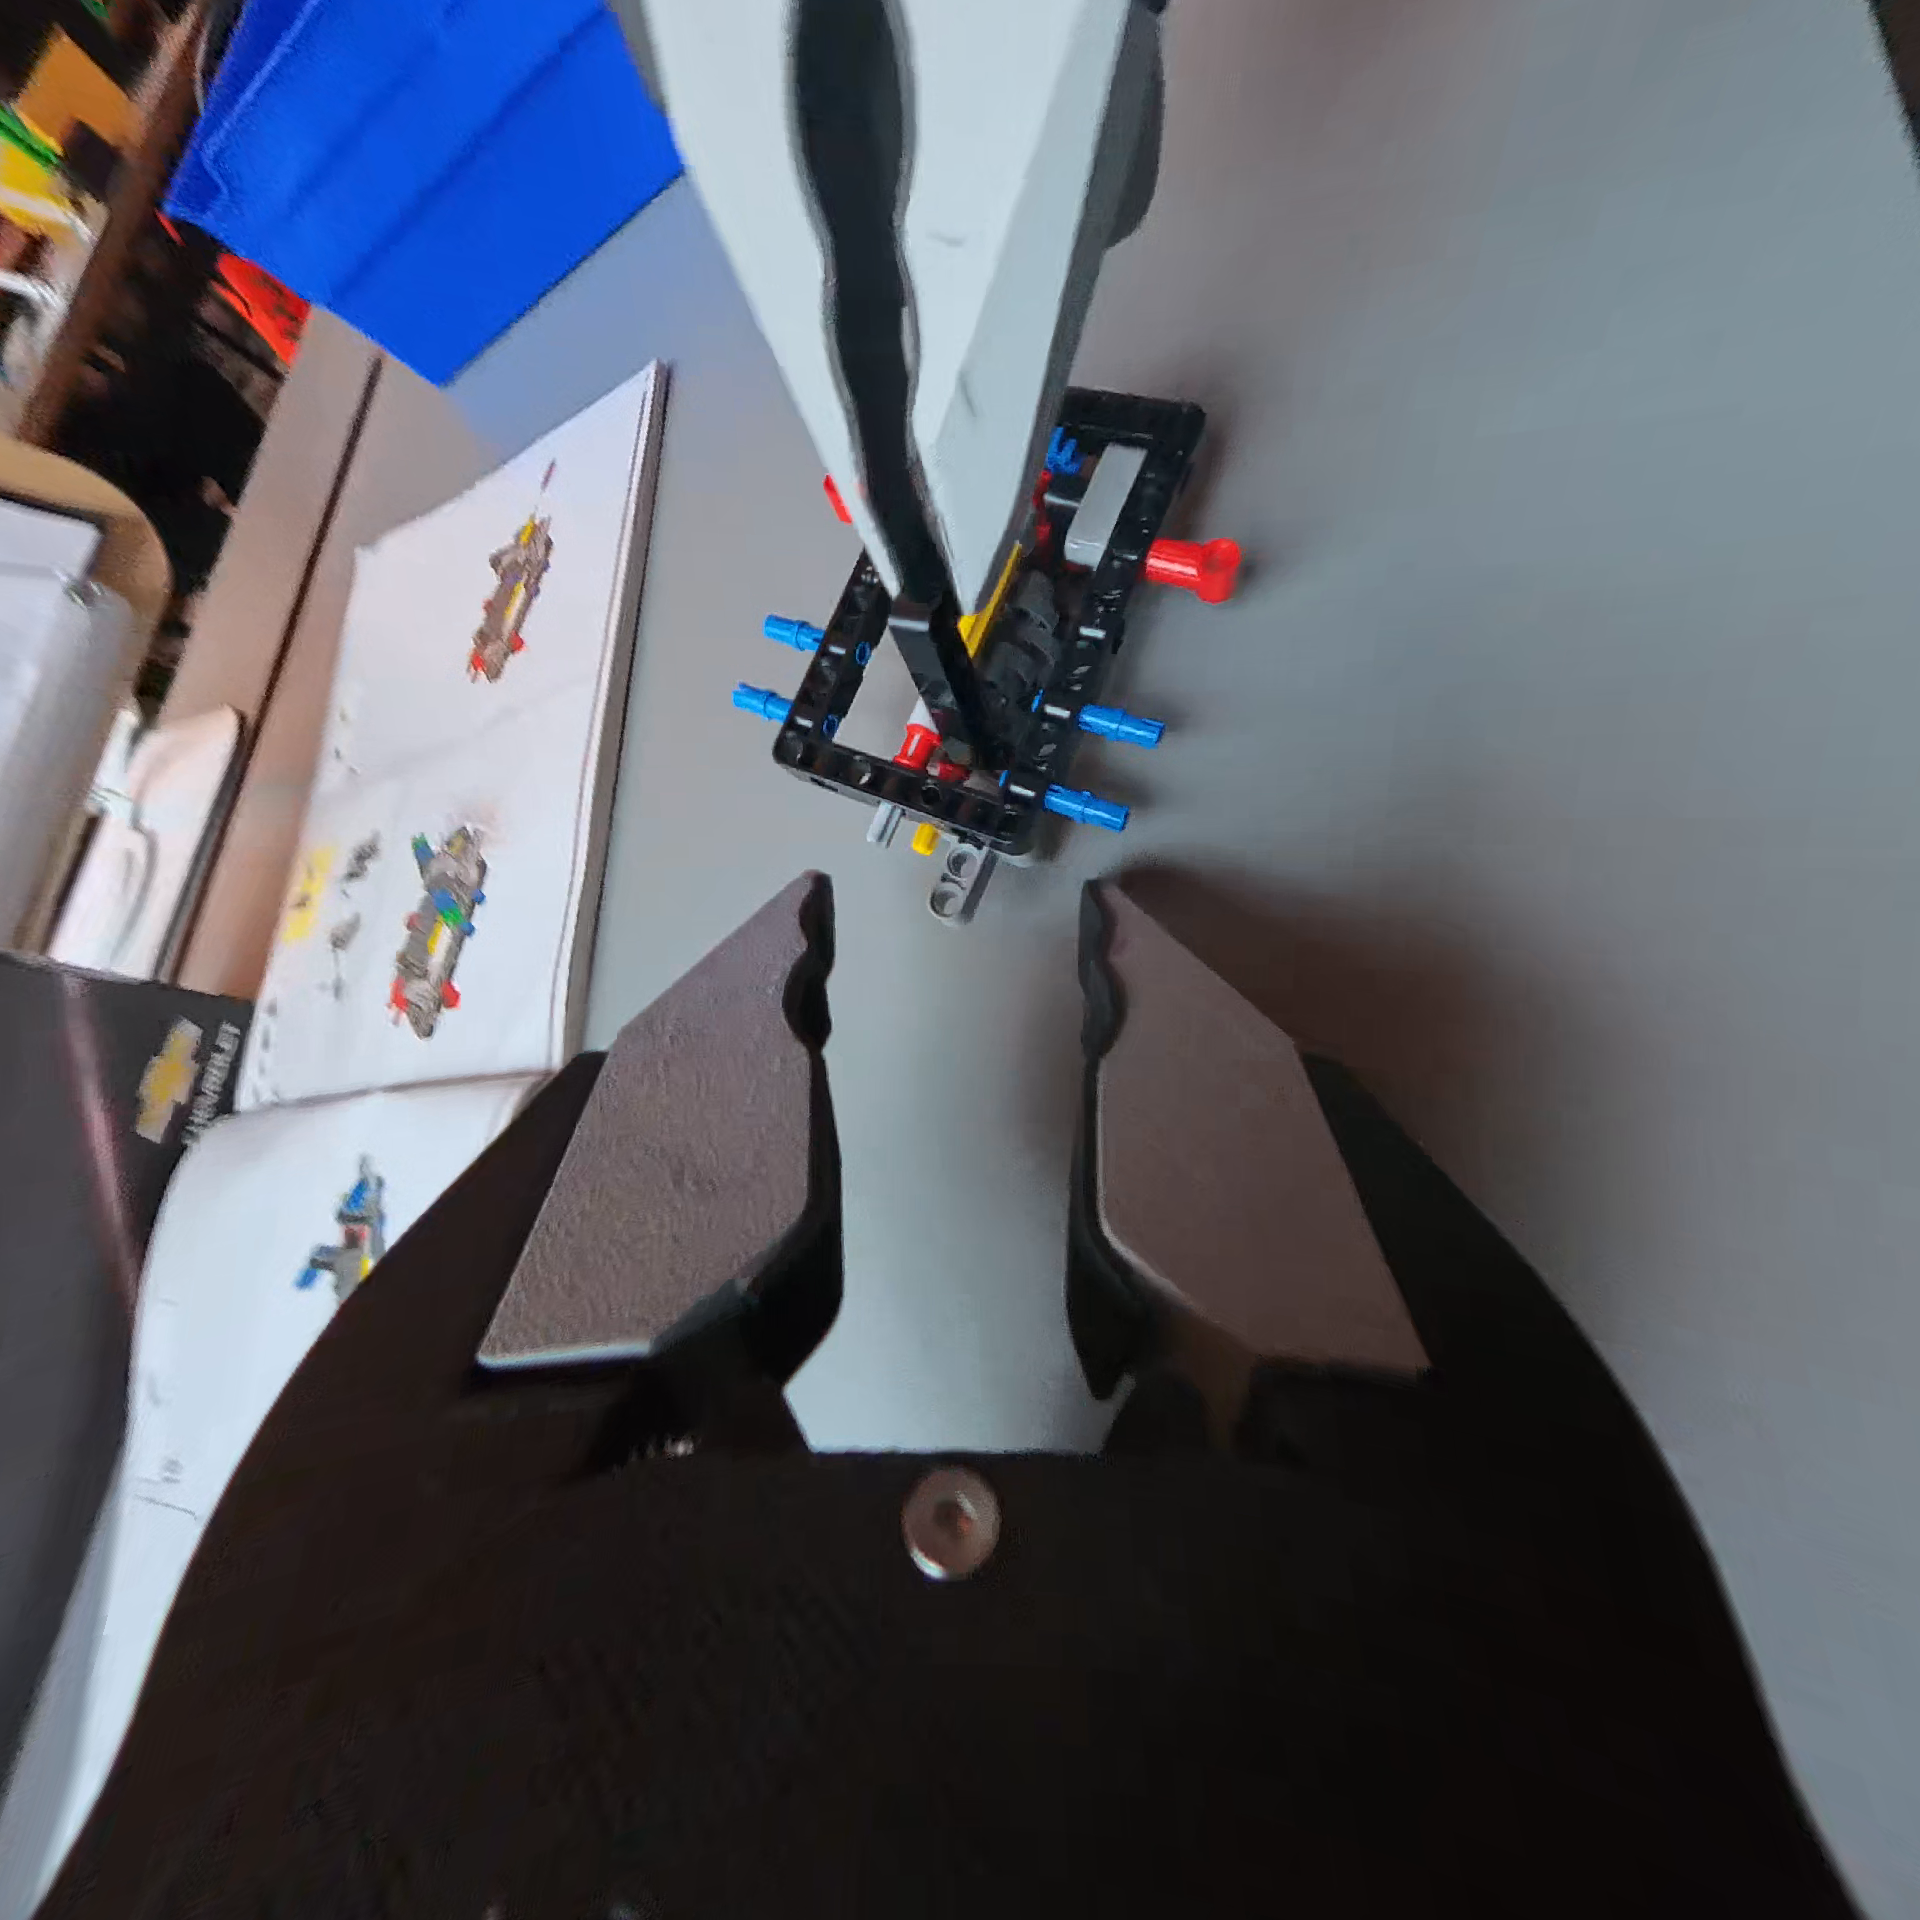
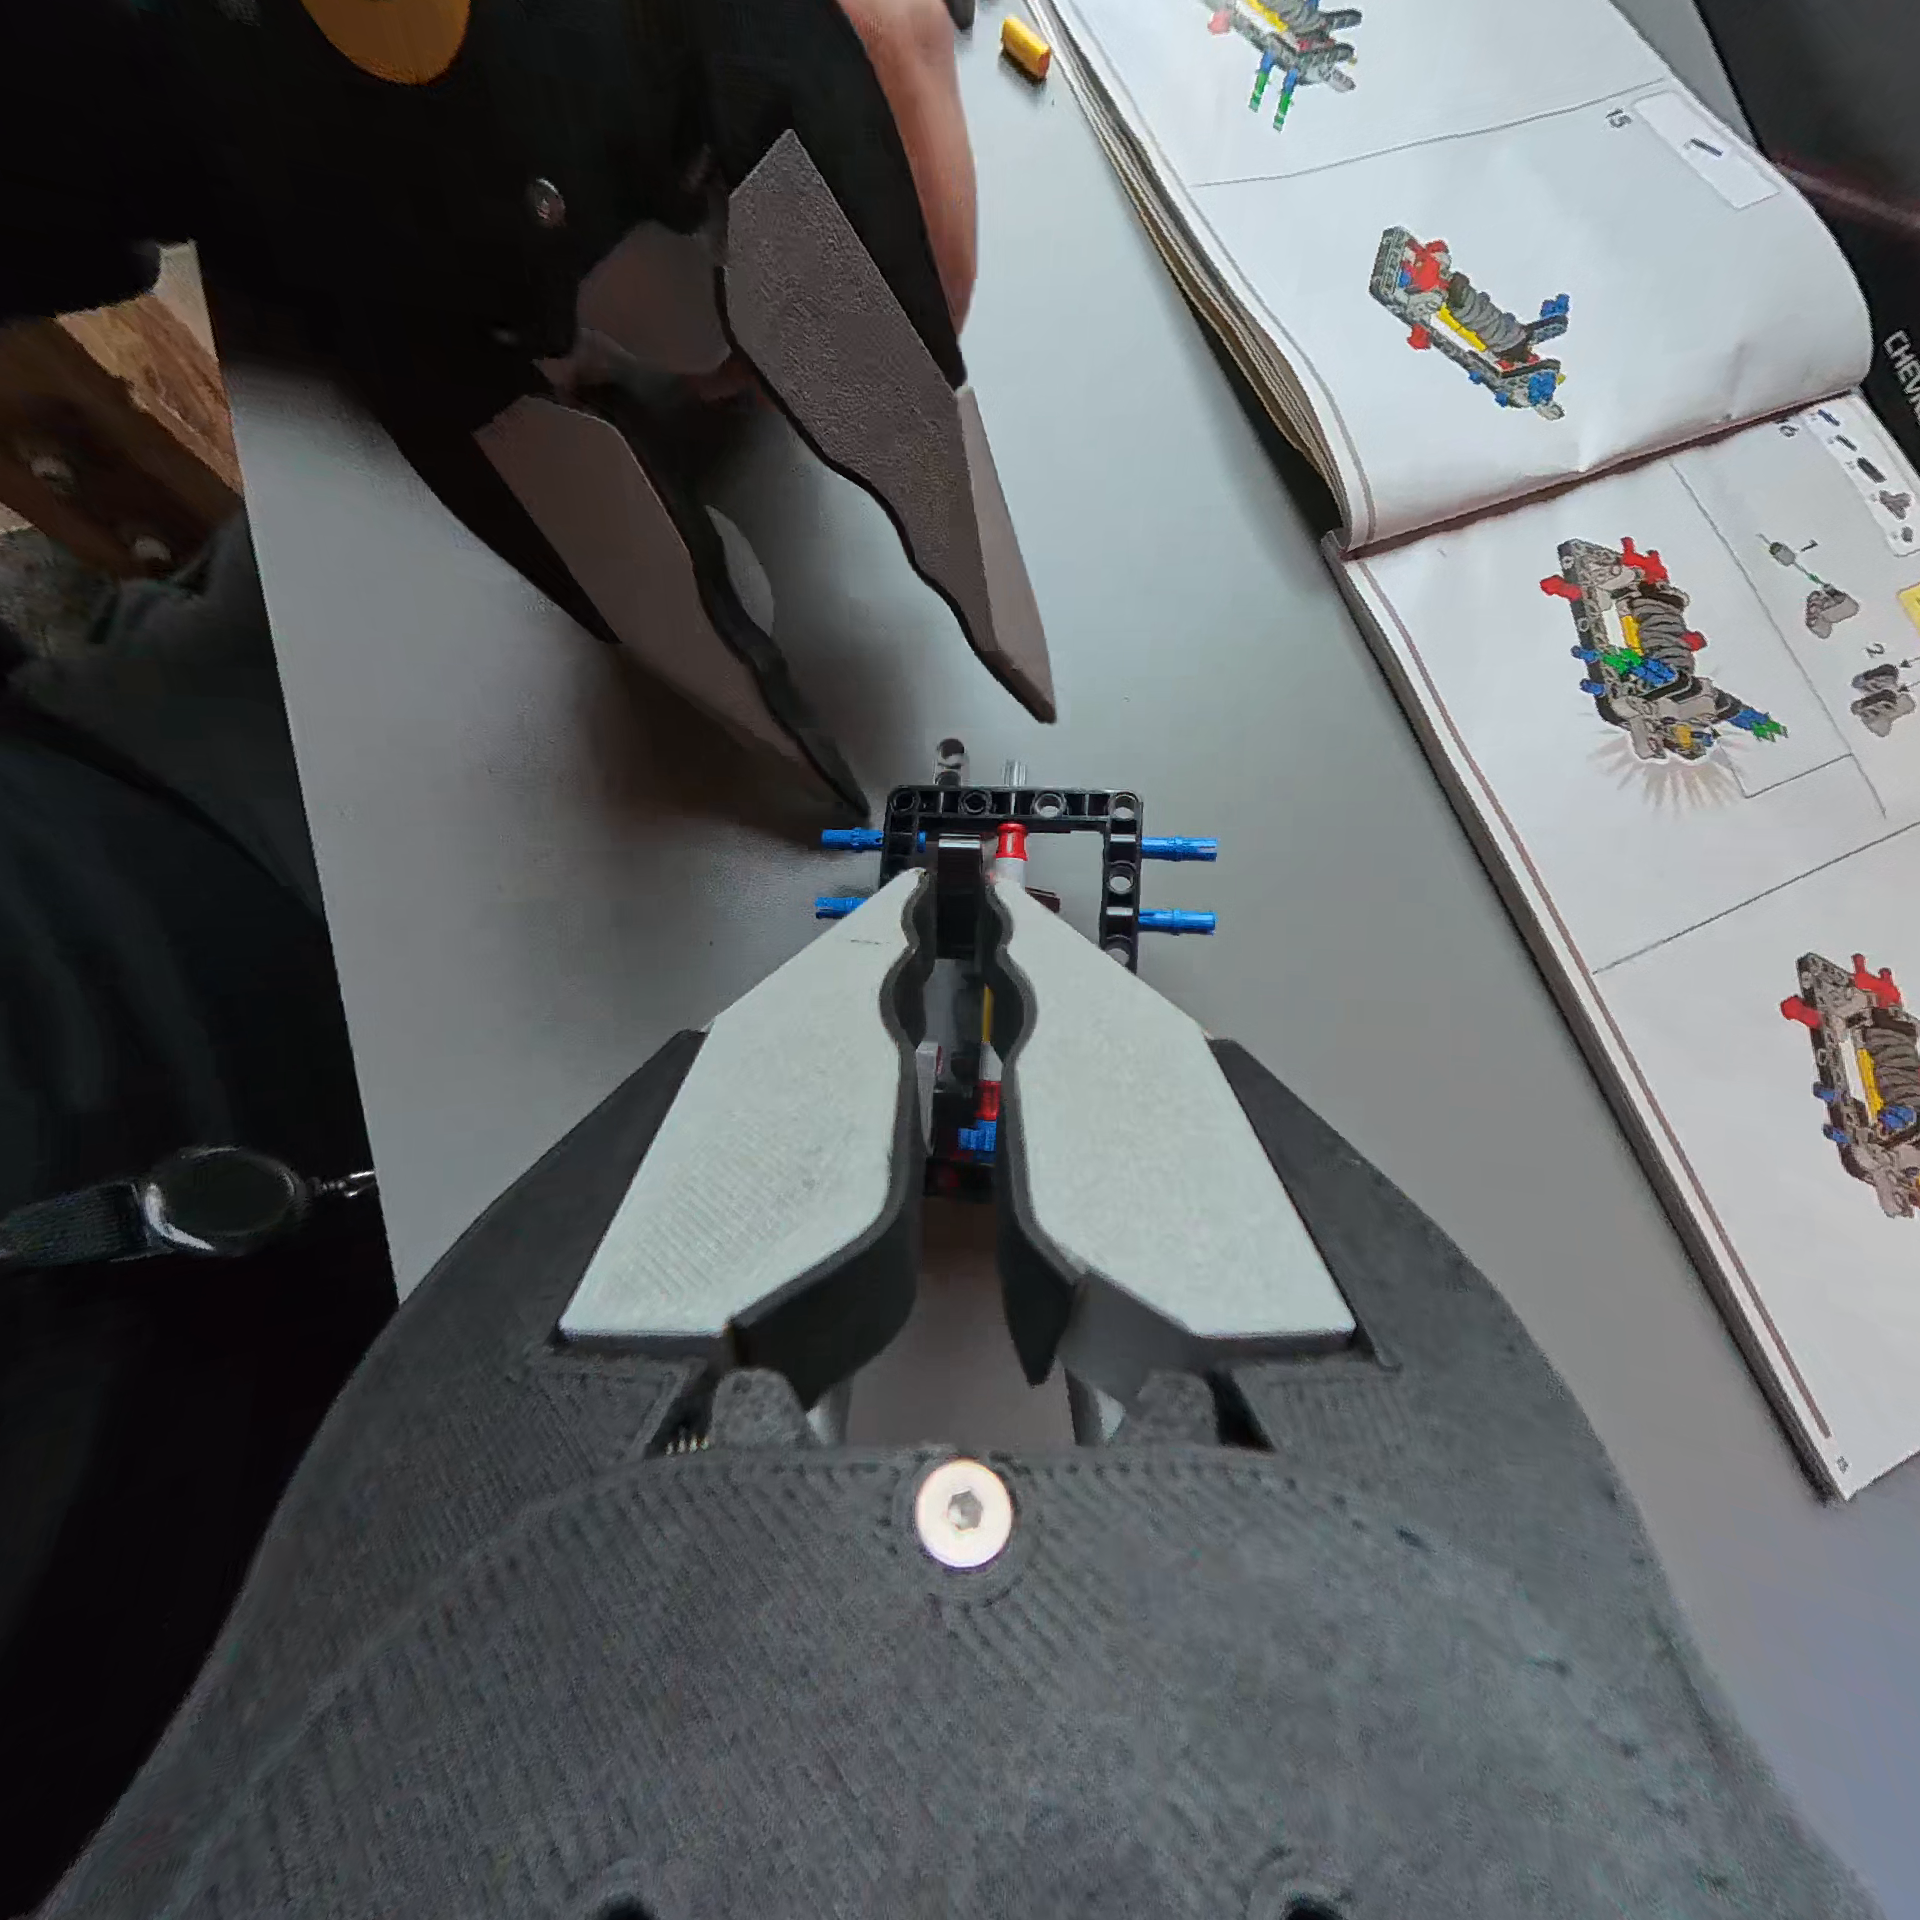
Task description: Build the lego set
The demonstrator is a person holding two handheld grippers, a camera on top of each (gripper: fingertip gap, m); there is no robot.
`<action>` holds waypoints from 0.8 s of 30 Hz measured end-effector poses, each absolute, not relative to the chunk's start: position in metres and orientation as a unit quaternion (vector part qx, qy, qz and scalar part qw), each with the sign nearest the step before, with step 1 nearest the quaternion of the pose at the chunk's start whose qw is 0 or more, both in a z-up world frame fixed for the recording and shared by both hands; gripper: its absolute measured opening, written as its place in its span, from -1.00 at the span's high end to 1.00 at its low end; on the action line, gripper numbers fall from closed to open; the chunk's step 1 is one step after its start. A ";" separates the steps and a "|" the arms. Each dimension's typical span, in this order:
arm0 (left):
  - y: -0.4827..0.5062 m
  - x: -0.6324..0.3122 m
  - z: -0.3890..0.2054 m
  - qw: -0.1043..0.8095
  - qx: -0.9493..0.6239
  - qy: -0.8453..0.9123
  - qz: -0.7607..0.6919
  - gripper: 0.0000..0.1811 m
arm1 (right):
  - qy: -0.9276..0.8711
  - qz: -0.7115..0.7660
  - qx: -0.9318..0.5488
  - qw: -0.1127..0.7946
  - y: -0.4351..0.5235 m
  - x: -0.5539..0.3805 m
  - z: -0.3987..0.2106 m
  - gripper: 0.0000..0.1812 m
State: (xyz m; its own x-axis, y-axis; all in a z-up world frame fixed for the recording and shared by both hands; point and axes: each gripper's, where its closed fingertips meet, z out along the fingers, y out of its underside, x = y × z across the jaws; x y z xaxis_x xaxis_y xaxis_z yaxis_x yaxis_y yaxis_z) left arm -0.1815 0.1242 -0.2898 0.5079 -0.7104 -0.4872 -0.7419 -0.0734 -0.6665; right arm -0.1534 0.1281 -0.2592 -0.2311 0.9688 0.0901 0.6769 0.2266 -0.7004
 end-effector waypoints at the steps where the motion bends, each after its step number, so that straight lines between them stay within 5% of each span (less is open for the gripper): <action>1: 0.126 -0.179 -0.292 0.467 -0.725 0.505 0.023 0.52 | -0.740 0.268 -0.558 0.264 0.127 -0.154 -0.260 0.95; 24: 0.132 -0.154 -0.286 0.491 -0.703 0.514 0.022 0.65 | -0.740 0.327 -0.532 0.250 0.125 -0.141 -0.276 0.95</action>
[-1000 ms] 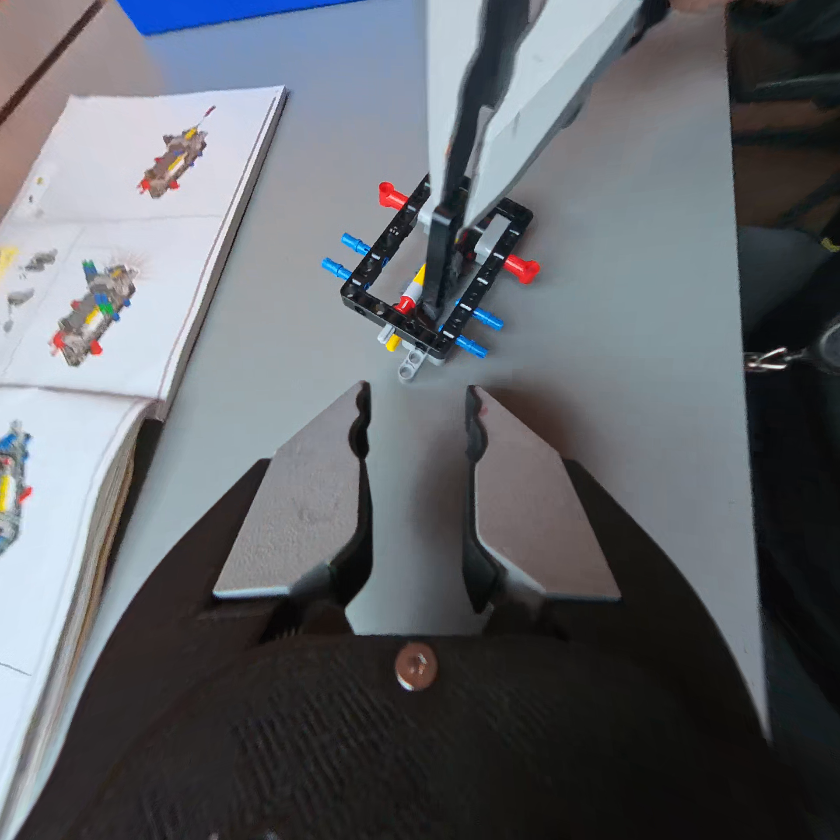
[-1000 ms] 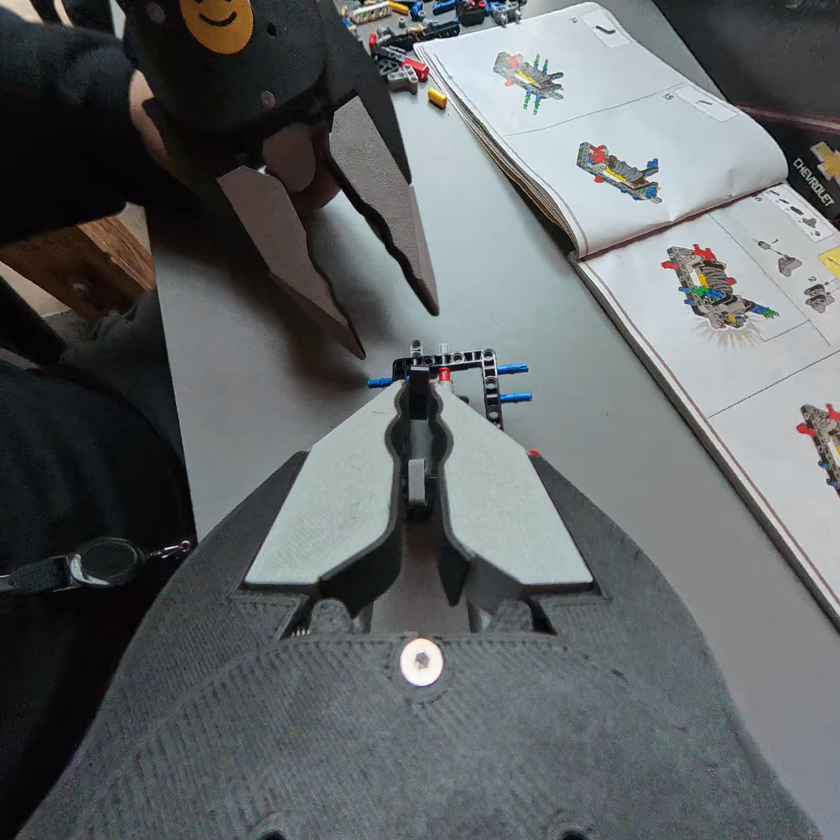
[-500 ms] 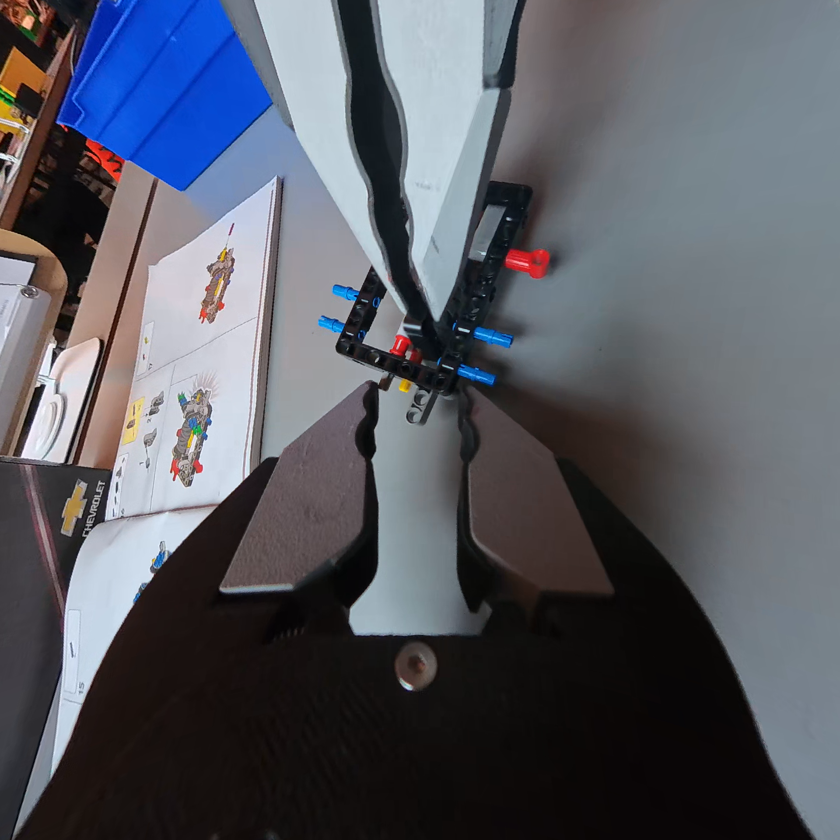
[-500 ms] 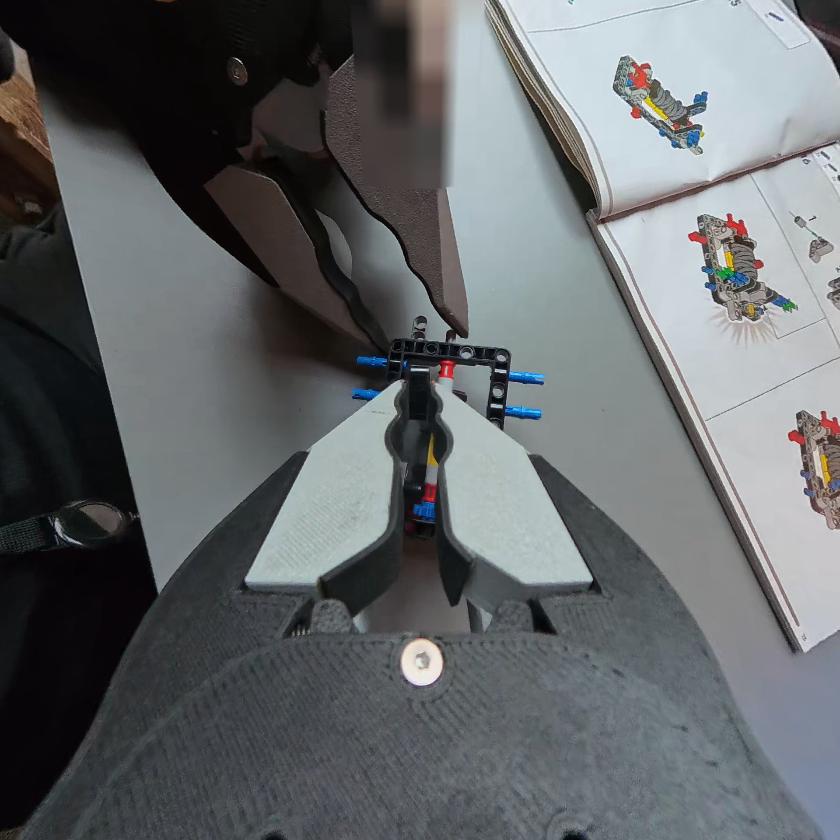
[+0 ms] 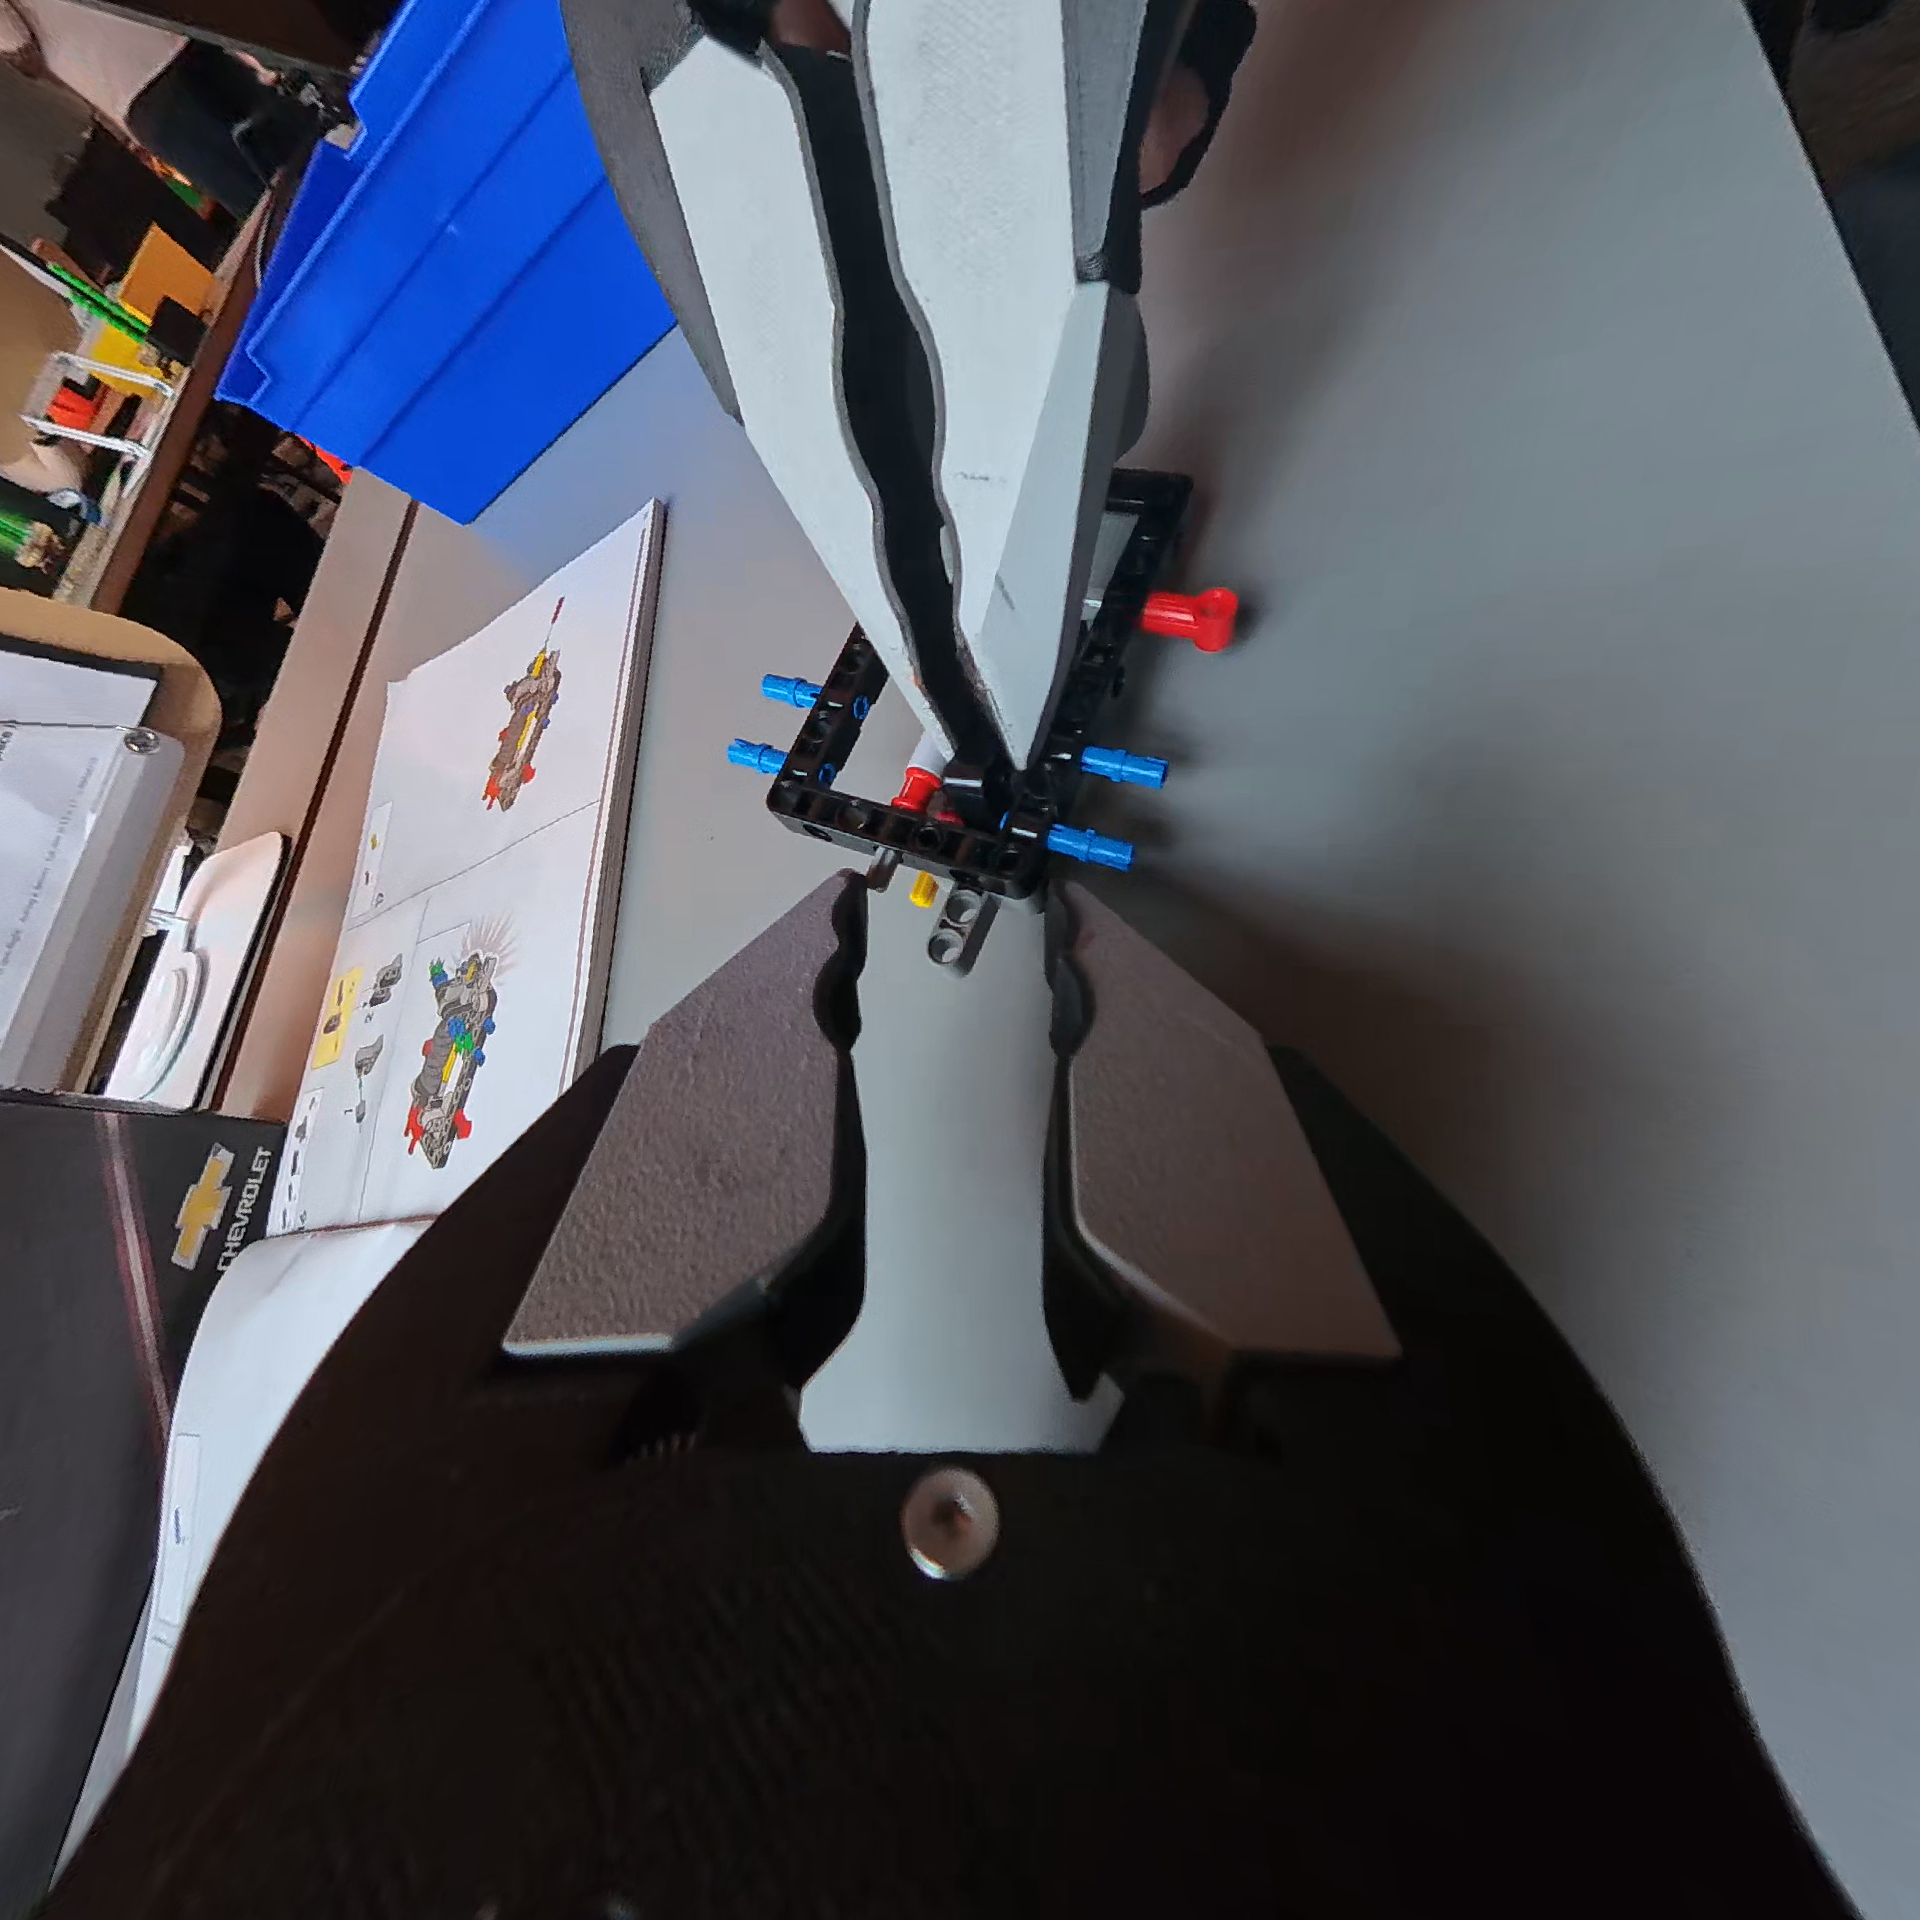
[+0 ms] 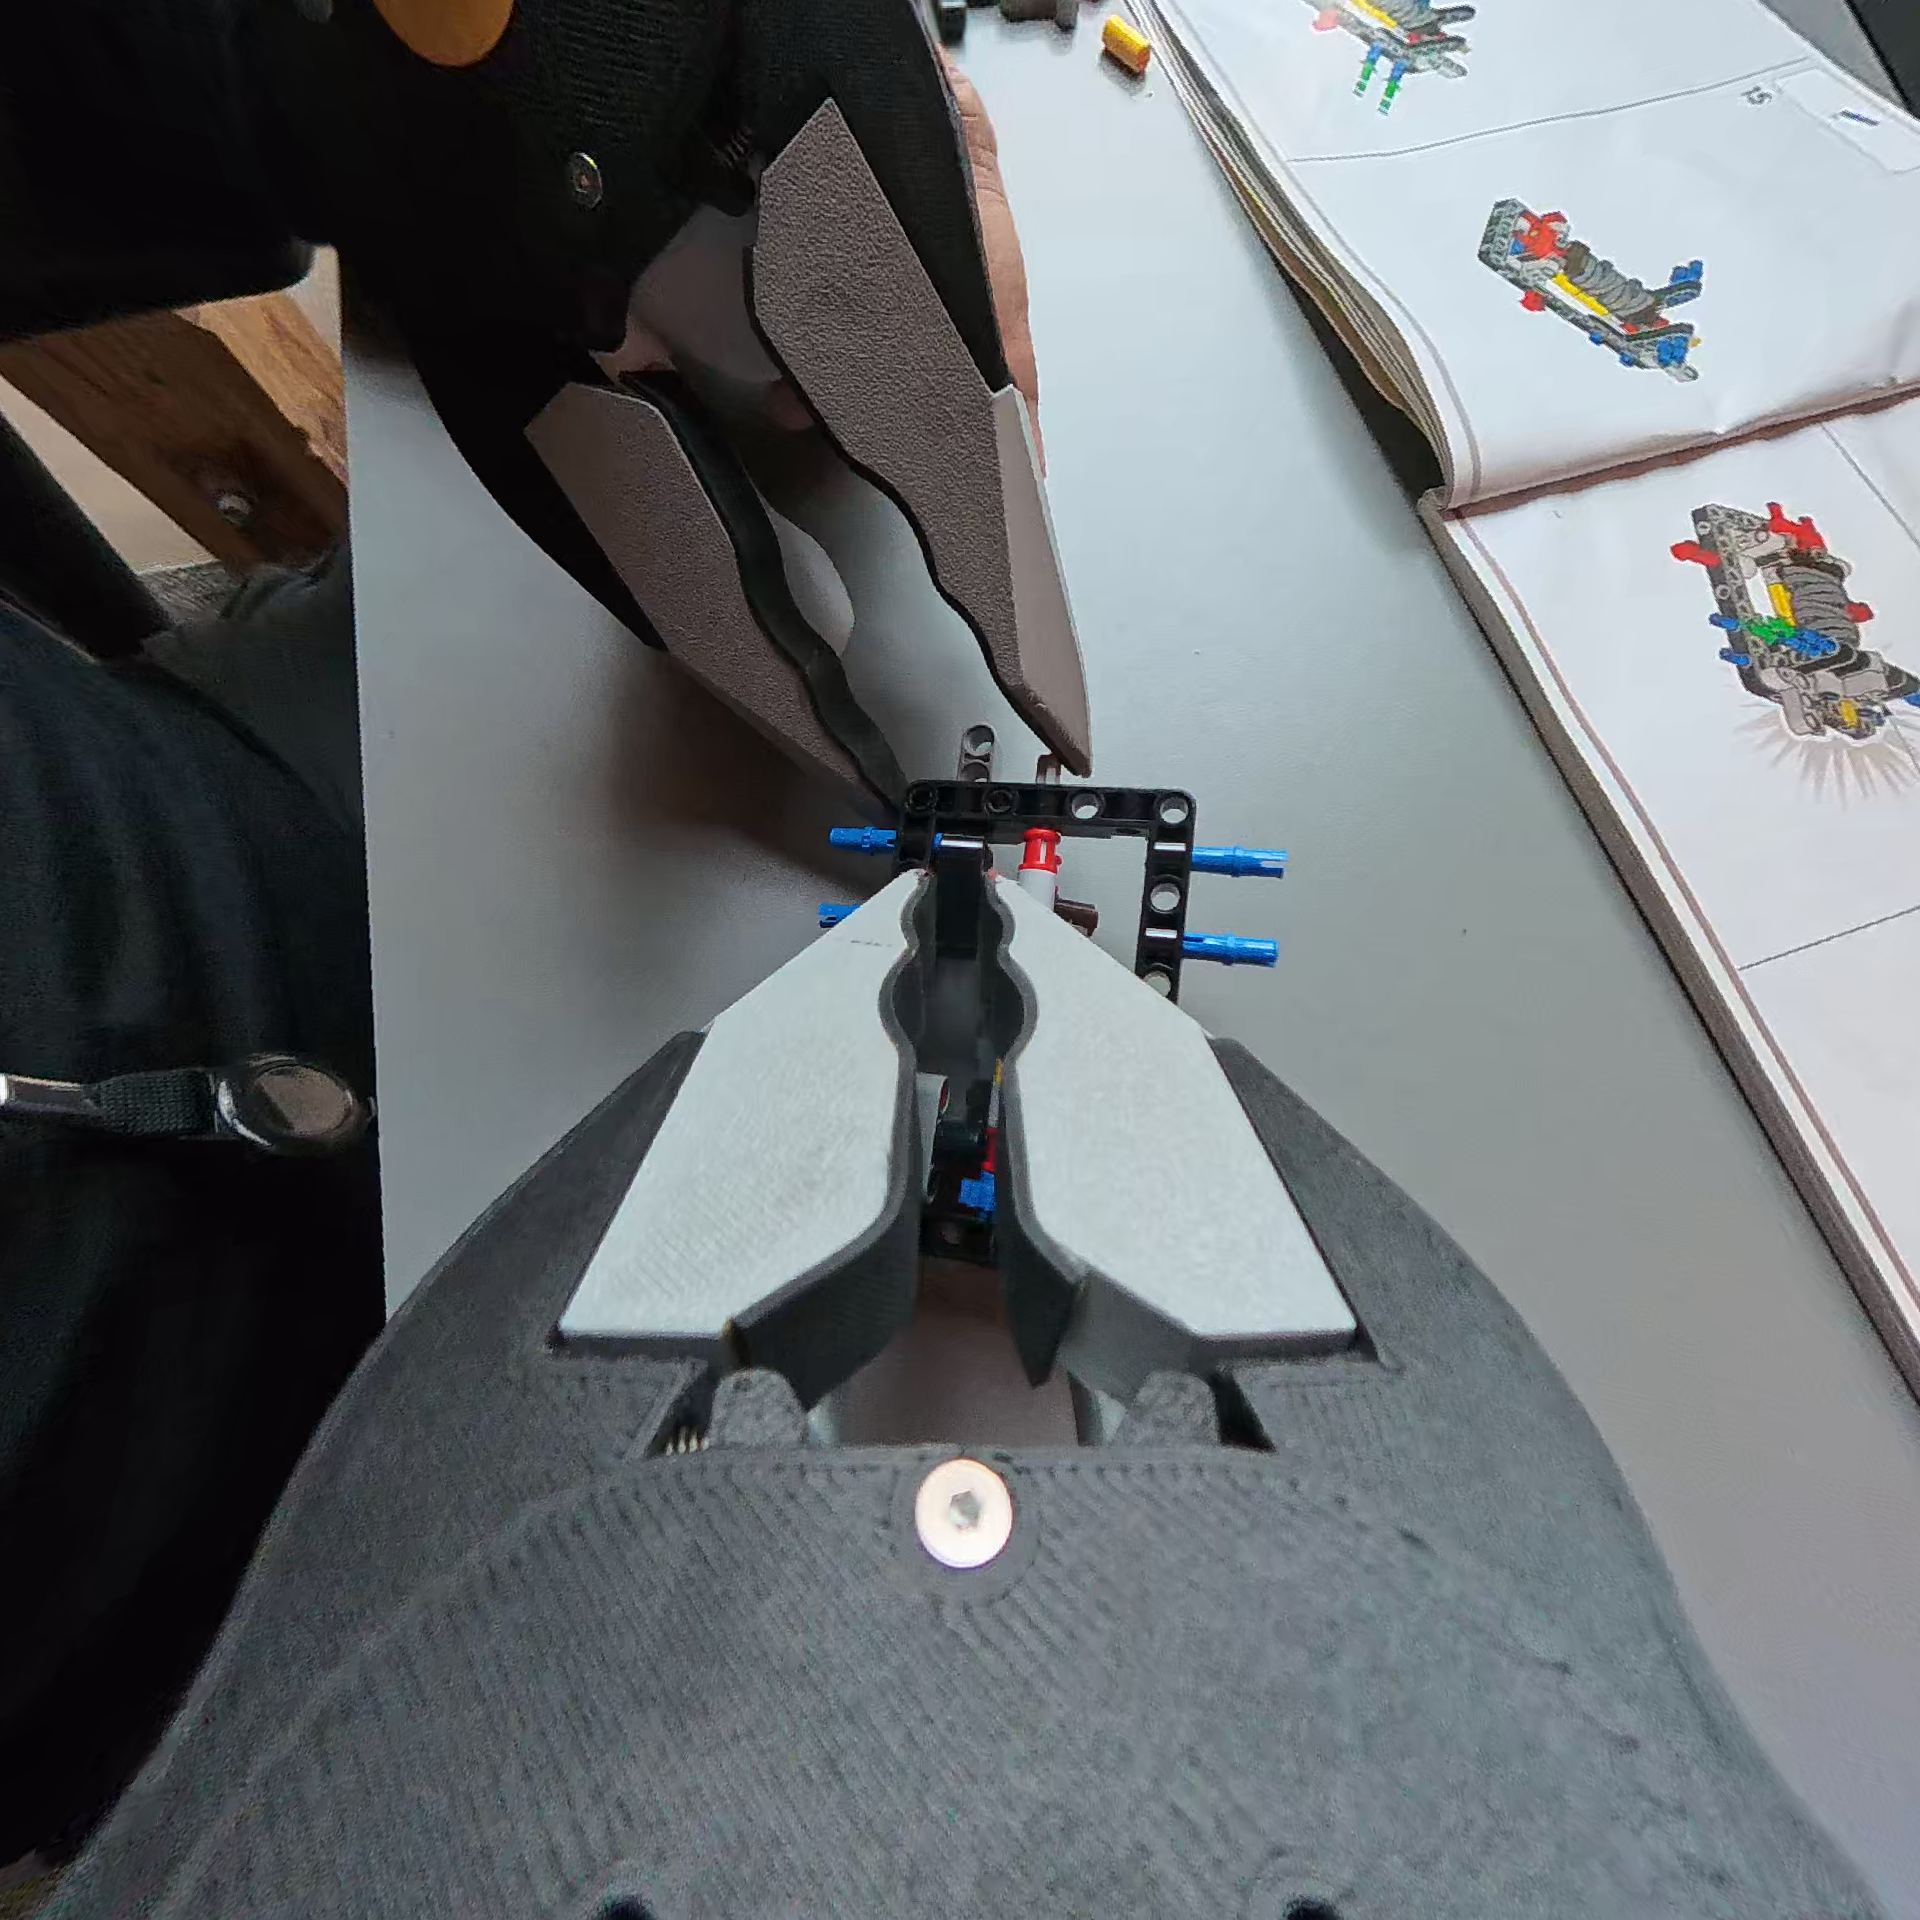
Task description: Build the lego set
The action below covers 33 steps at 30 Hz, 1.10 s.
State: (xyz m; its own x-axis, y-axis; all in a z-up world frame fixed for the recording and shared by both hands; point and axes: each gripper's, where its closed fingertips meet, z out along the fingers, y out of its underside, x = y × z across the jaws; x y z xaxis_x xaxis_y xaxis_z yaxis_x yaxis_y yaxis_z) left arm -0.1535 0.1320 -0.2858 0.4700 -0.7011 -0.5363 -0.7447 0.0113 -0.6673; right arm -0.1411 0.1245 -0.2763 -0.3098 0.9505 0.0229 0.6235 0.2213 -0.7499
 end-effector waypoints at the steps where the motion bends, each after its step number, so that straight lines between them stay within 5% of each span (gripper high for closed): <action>1: 0.132 -0.153 -0.286 0.491 -0.704 0.513 0.022 0.65 | -0.742 0.331 -0.528 0.247 0.125 -0.140 -0.276 0.94; 23: 0.127 -0.143 -0.283 0.504 -0.681 0.530 0.028 0.65 | -0.751 0.289 -0.523 0.281 0.117 -0.133 -0.277 0.91; 33: 0.126 -0.141 -0.281 0.512 -0.671 0.535 0.039 0.65 | -0.676 0.405 -0.576 0.218 0.116 -0.133 -0.271 0.94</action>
